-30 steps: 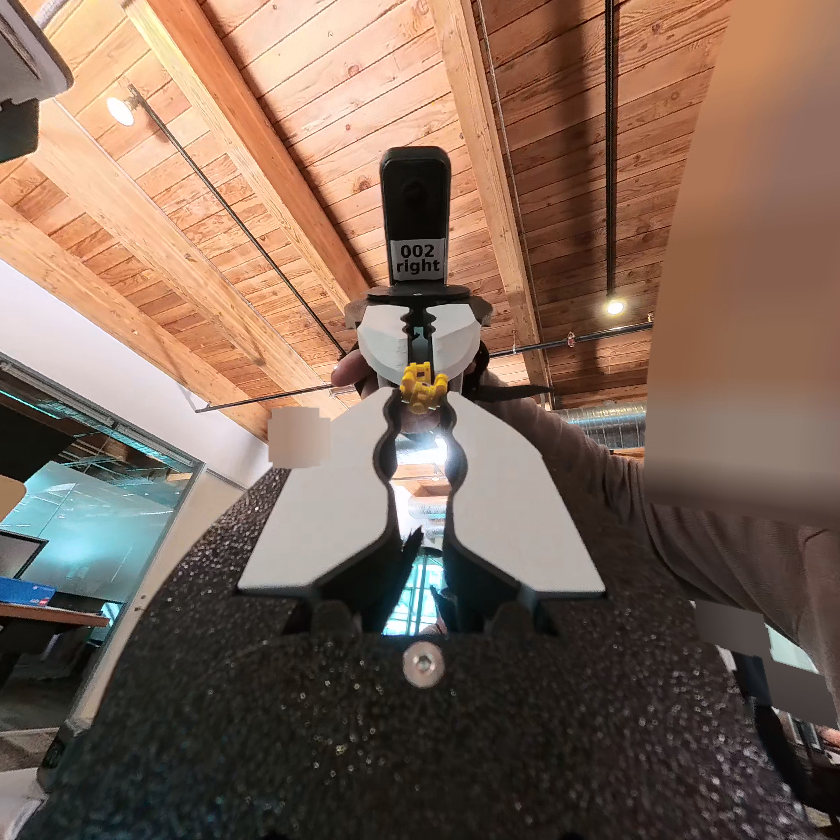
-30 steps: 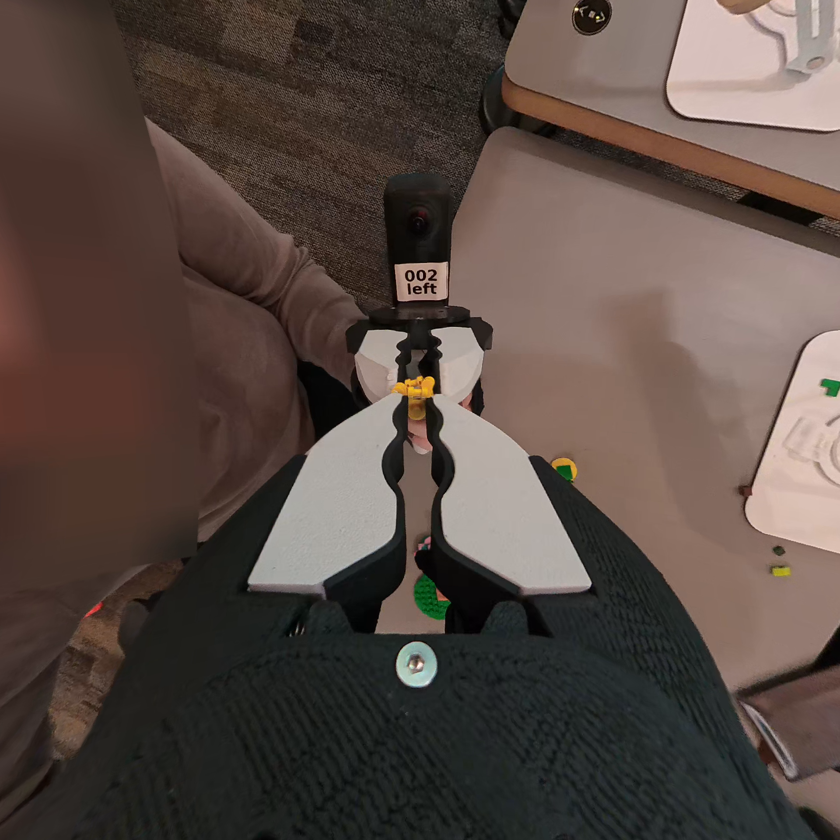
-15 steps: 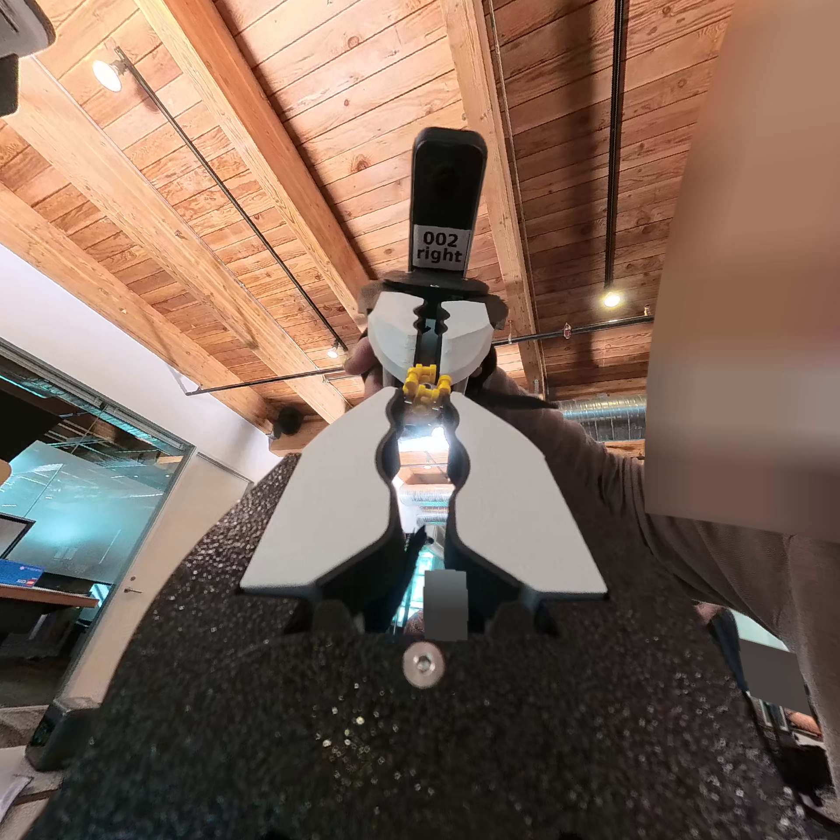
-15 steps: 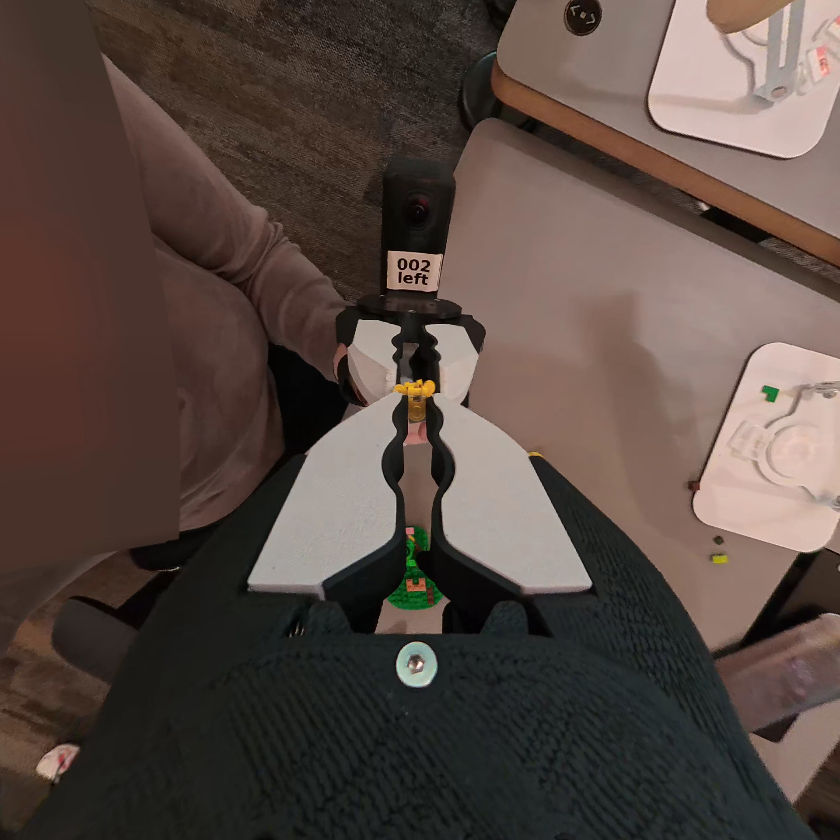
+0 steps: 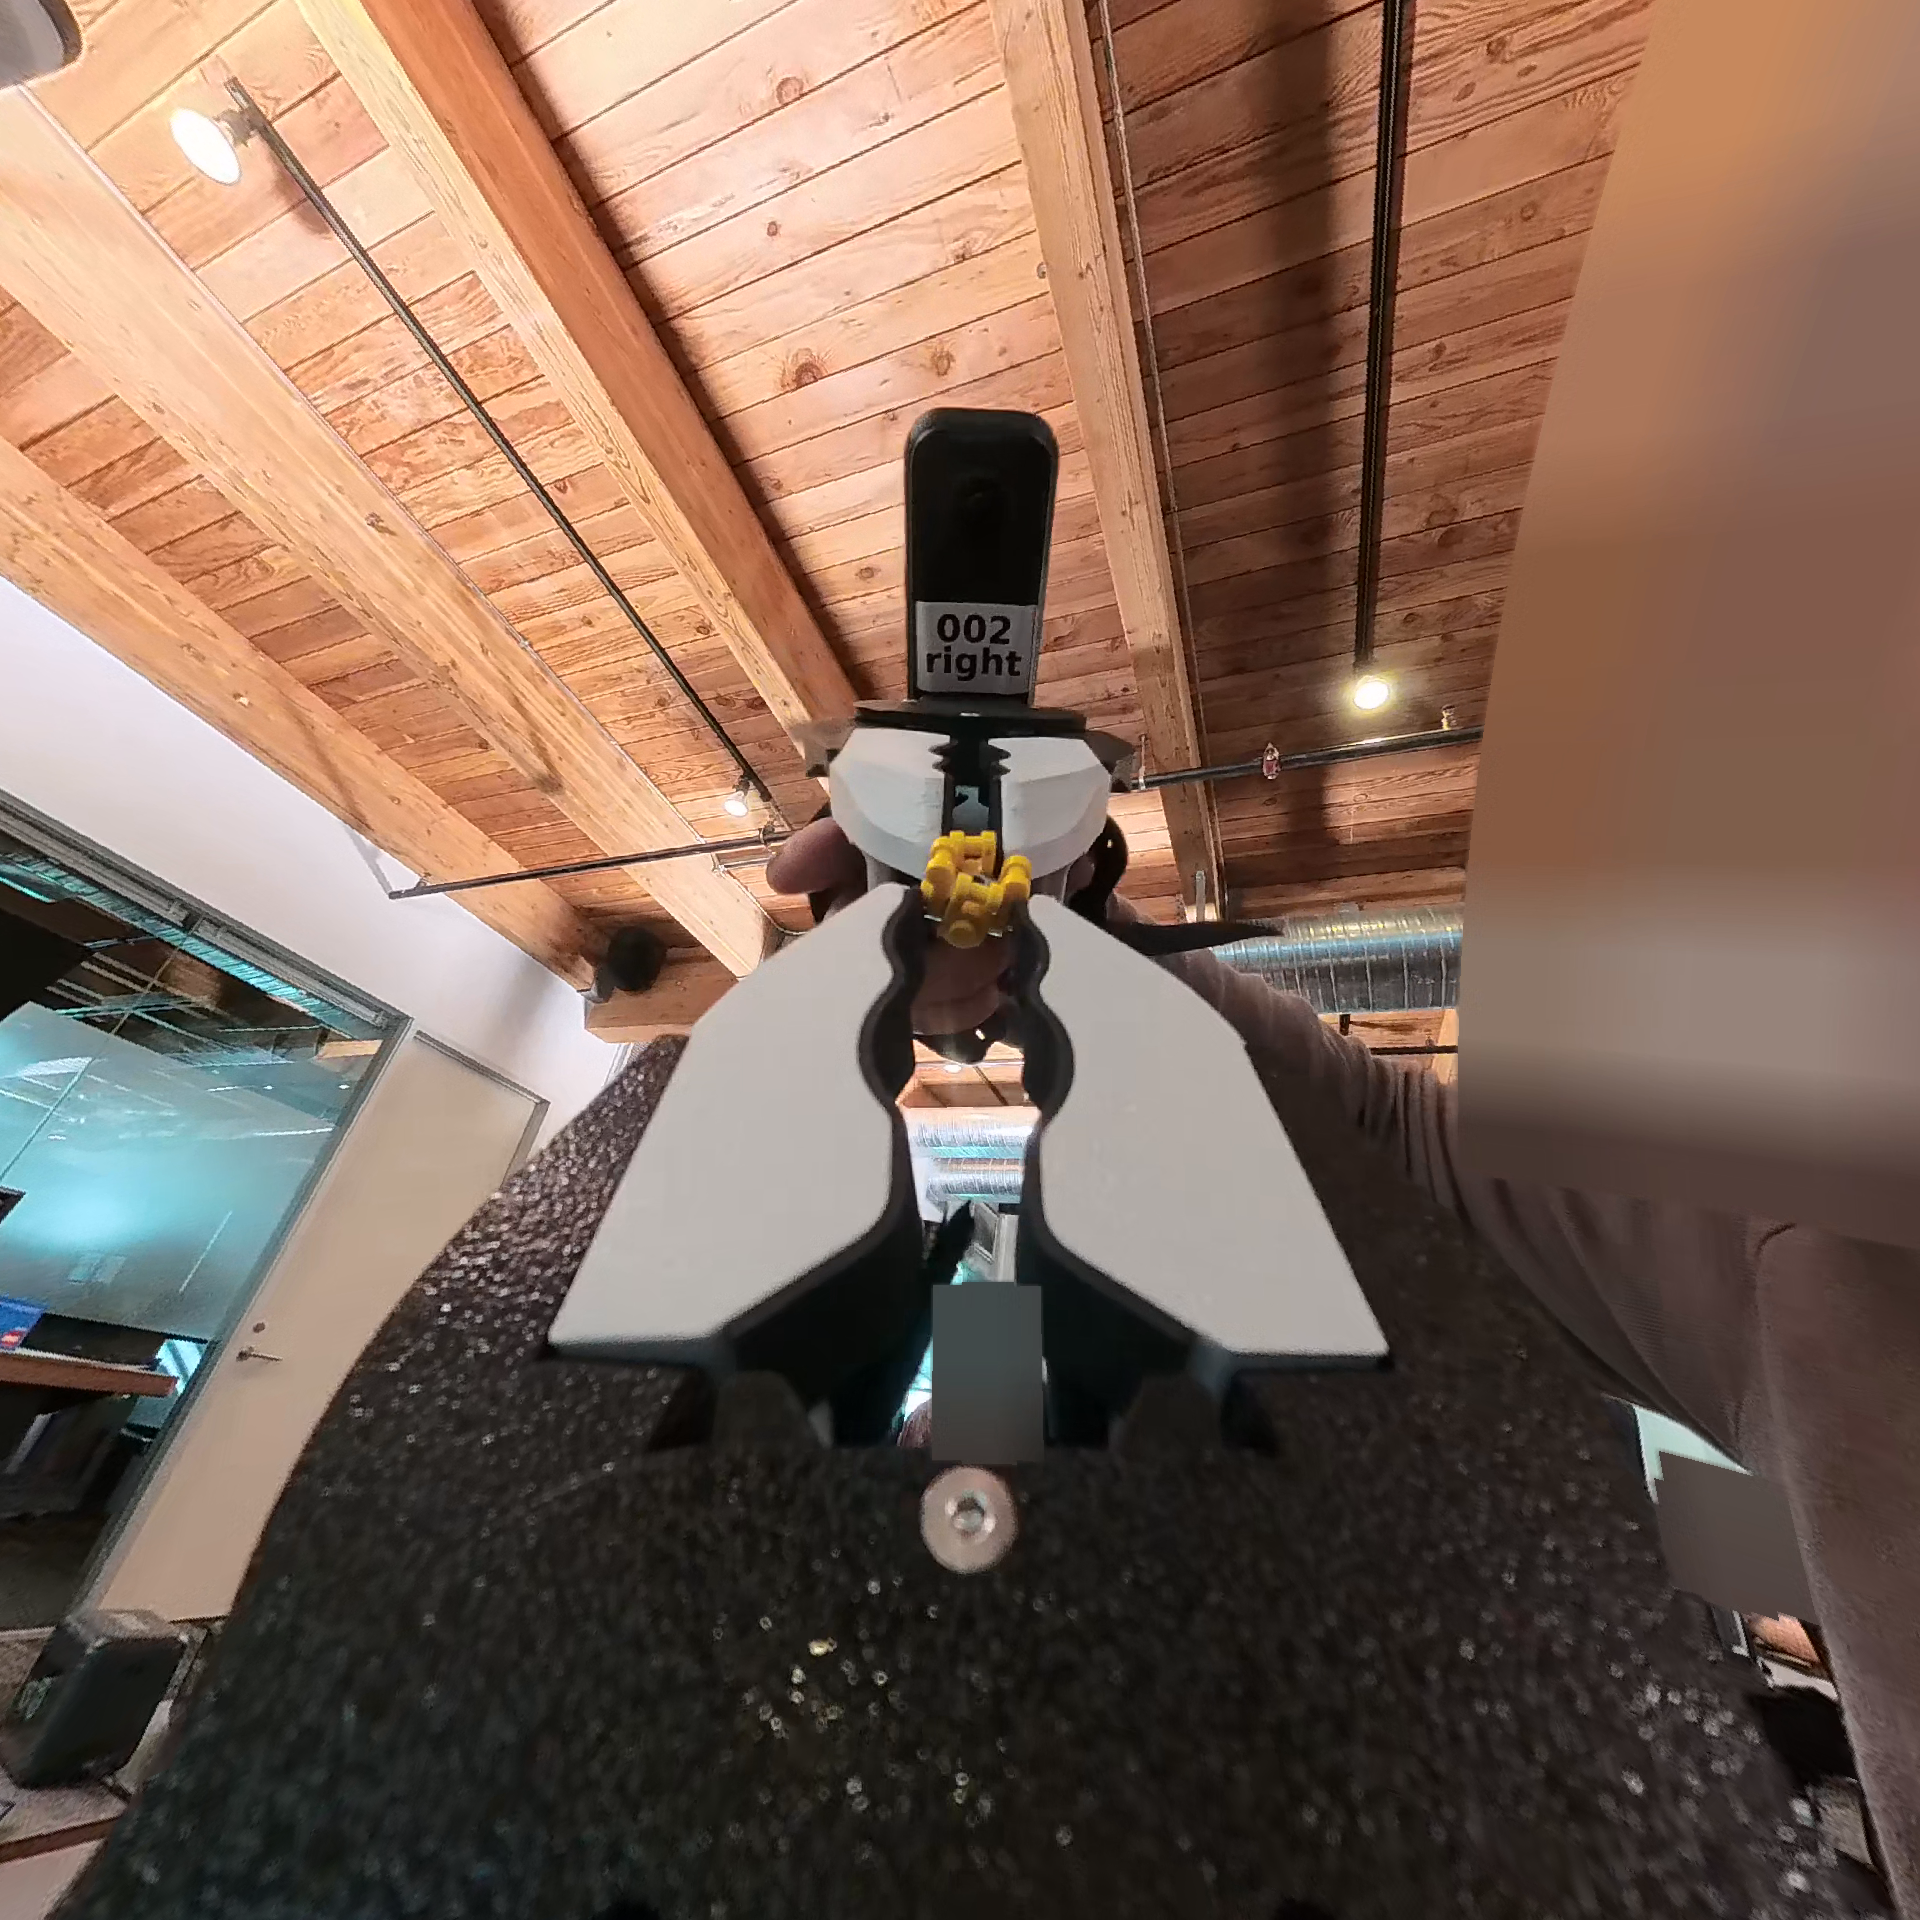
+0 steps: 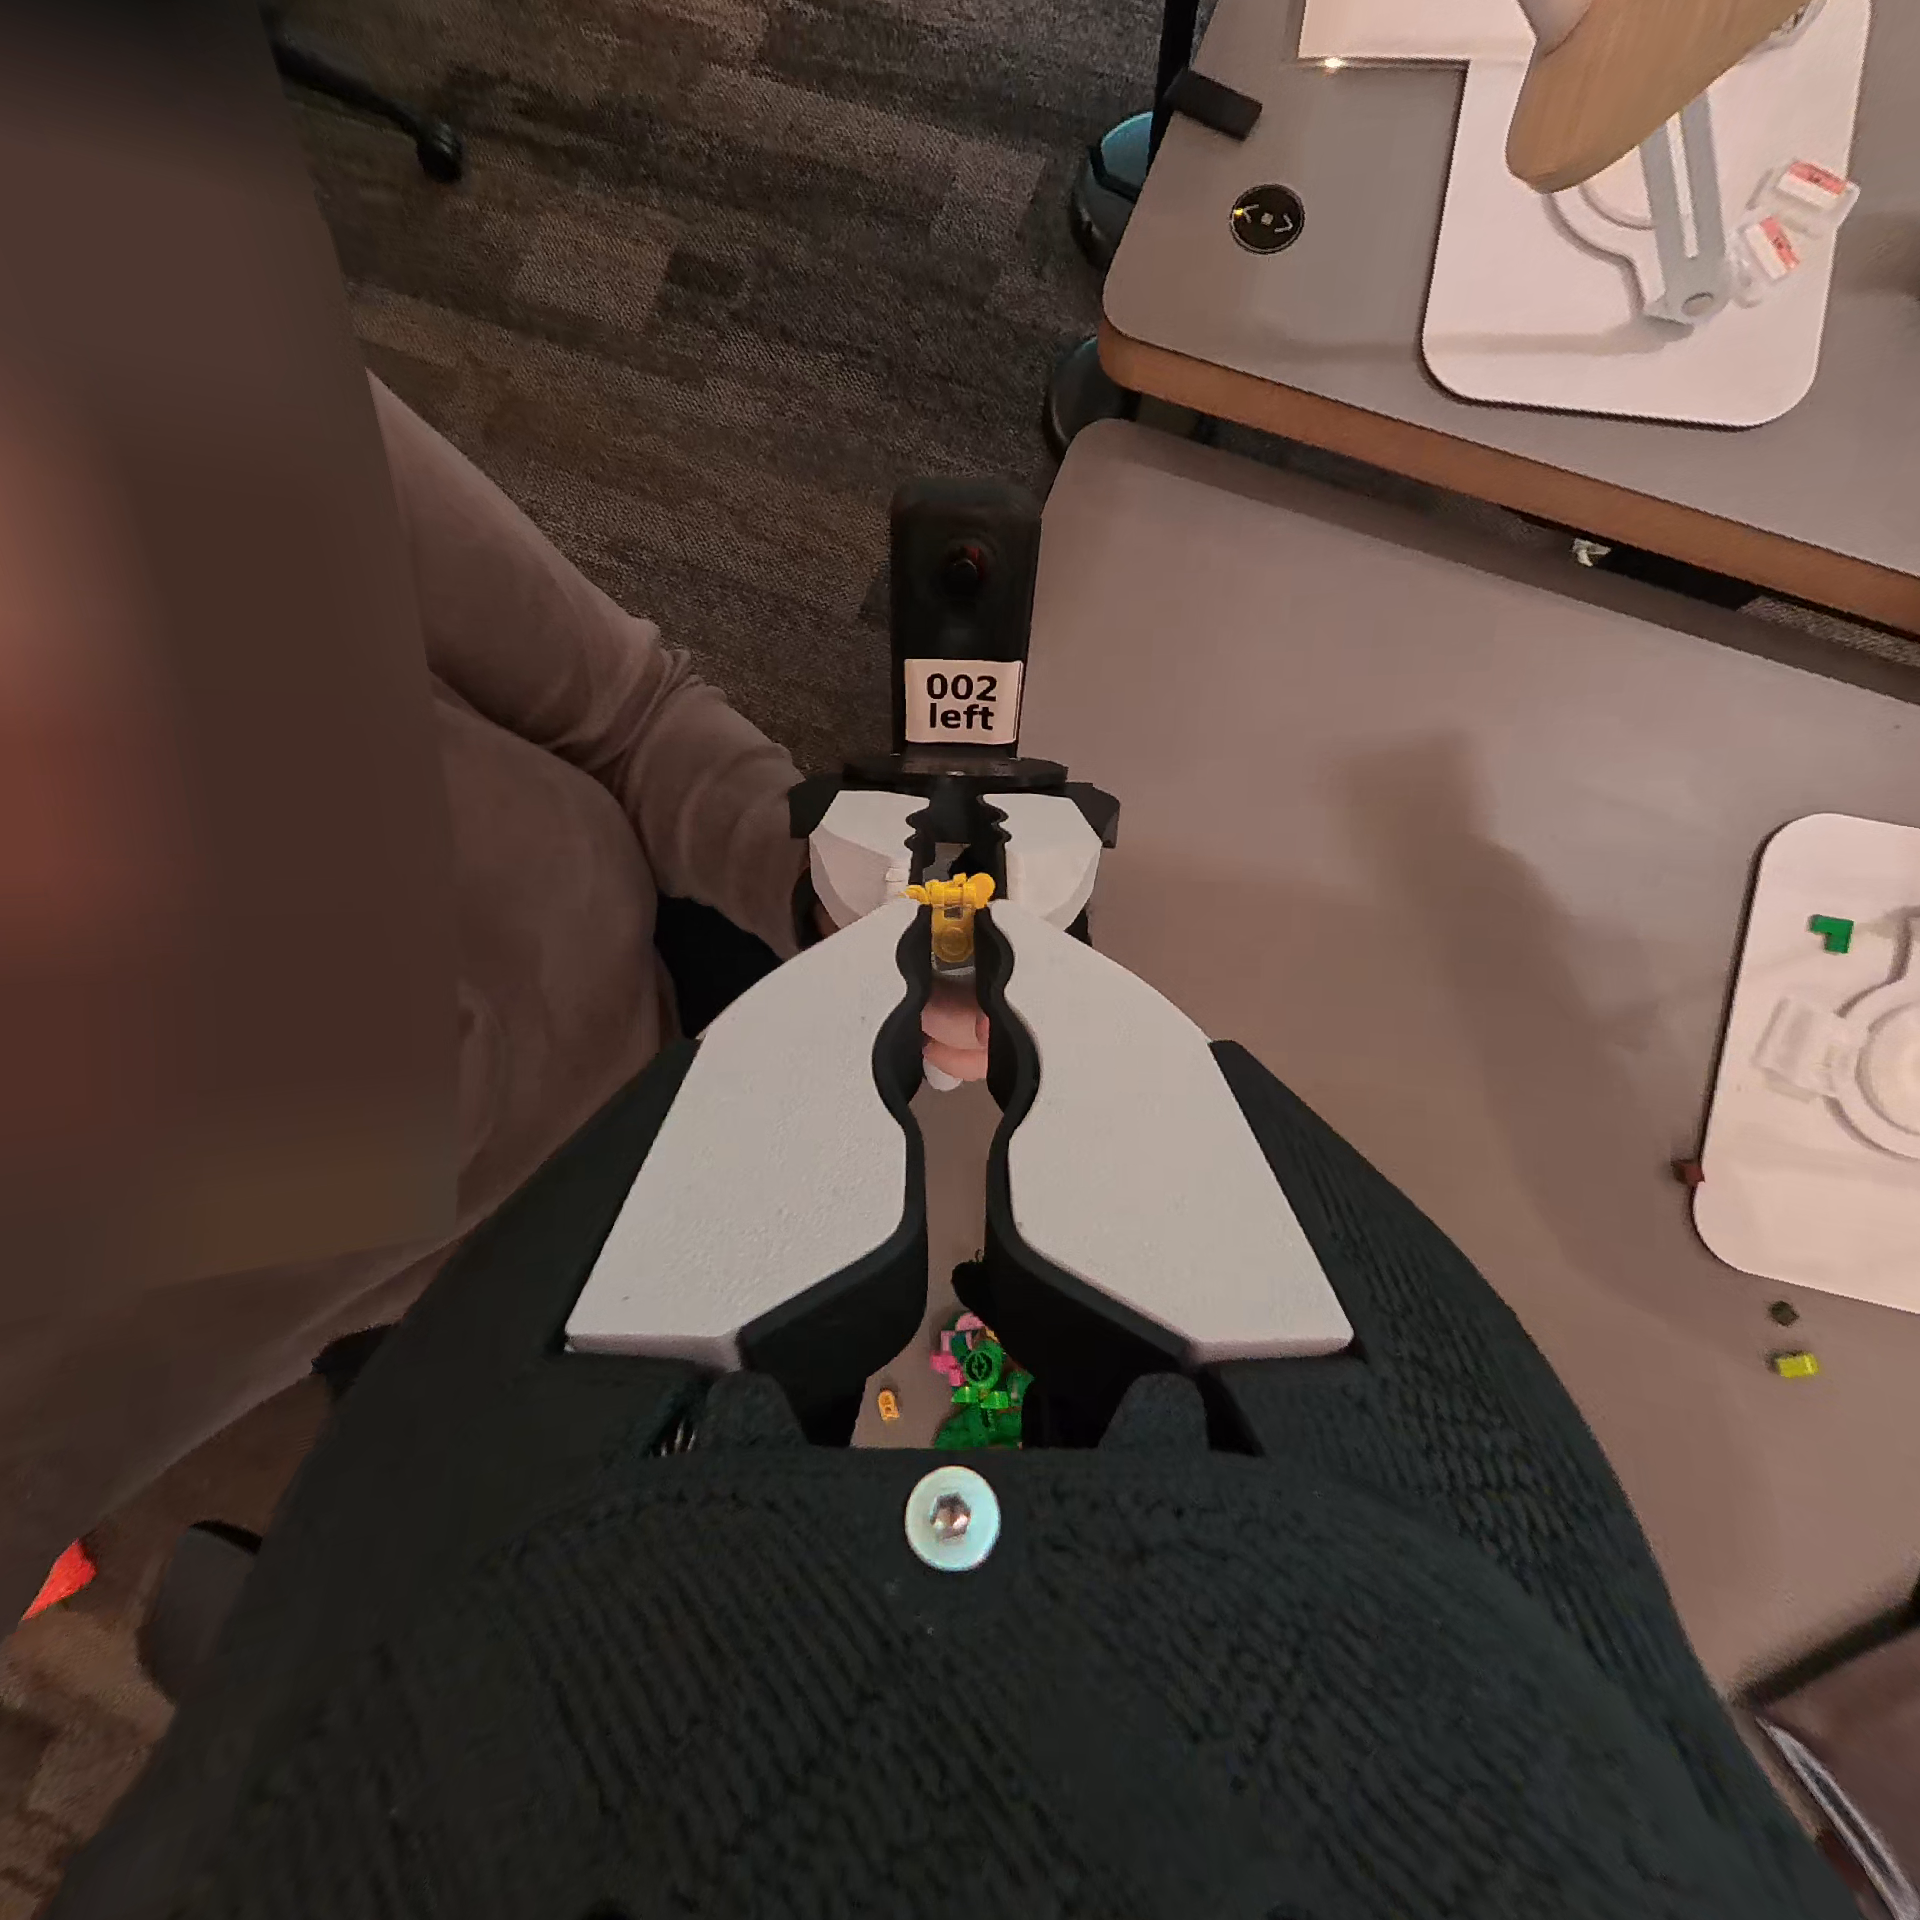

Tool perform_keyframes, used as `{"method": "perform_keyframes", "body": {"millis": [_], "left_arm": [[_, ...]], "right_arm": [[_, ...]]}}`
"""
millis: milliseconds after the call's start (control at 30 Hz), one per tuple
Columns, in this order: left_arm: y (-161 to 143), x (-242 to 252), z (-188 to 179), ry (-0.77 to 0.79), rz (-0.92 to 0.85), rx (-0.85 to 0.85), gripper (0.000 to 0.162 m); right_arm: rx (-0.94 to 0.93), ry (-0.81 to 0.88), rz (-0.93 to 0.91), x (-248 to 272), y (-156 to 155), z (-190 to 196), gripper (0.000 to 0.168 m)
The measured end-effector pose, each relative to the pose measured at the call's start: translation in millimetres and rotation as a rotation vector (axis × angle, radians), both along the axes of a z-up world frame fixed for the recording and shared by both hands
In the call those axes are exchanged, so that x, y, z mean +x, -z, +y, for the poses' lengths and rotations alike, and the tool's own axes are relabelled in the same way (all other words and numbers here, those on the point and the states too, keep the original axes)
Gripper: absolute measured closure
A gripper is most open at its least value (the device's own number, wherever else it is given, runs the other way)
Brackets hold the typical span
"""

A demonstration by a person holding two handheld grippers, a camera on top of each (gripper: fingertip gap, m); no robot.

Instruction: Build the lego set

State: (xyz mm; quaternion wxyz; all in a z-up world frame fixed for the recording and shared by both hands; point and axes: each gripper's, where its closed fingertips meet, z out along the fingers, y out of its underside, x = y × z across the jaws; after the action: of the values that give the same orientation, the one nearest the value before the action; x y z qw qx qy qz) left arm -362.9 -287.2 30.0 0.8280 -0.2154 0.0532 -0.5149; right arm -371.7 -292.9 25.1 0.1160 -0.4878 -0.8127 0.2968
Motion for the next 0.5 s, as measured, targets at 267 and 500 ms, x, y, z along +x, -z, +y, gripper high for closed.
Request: {"method": "perform_keyframes", "body": {"millis": [267, 500], "left_arm": [[-1.3, 0.0, -2.2, -0.021, 0.02, 0.009, 0.146], [0.6, -2.9, 1.3, -0.016, 0.008, -0.007, 0.146]], "right_arm": [[-0.003, -0.005, 0.008, 0.6, -1.6, -3.1, 0.162], [-0.001, -0.004, 0.006, 2.4, -1.4, -4.6, 0.149]]}}
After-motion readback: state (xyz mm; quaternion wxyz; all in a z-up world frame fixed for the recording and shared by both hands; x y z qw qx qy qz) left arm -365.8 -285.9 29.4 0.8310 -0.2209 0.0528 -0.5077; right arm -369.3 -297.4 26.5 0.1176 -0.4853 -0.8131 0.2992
